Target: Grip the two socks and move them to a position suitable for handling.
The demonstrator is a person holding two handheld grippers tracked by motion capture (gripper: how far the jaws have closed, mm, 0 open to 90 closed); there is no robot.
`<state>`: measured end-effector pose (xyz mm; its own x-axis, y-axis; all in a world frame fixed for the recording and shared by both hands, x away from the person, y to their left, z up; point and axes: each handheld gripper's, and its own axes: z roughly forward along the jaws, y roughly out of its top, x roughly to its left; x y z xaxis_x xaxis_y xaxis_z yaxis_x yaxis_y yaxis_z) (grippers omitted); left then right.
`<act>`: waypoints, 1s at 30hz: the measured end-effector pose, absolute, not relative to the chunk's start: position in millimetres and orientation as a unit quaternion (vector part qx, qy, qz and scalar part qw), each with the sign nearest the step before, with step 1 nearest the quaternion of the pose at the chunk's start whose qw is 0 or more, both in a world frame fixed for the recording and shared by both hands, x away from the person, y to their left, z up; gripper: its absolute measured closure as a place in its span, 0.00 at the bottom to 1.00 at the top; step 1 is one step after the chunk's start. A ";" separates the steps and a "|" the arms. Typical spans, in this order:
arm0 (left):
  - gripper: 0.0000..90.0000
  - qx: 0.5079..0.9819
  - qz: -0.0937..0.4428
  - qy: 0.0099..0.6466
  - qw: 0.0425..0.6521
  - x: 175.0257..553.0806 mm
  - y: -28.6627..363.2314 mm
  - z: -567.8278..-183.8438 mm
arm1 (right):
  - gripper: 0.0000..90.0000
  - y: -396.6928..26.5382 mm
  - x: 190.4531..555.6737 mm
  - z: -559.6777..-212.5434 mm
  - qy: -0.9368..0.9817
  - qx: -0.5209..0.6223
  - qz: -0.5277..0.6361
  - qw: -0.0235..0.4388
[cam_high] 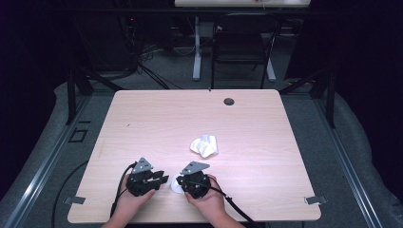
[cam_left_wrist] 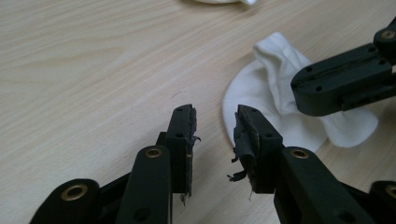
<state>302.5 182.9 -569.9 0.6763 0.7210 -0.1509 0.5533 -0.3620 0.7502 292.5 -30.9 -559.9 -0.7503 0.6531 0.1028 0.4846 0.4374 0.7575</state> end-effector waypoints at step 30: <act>0.96 0.843 0.112 0.363 0.380 294.9 153.0 -581.6 | 0.98 -71.1 283.6 -534.1 0.822 0.330 0.447 0.122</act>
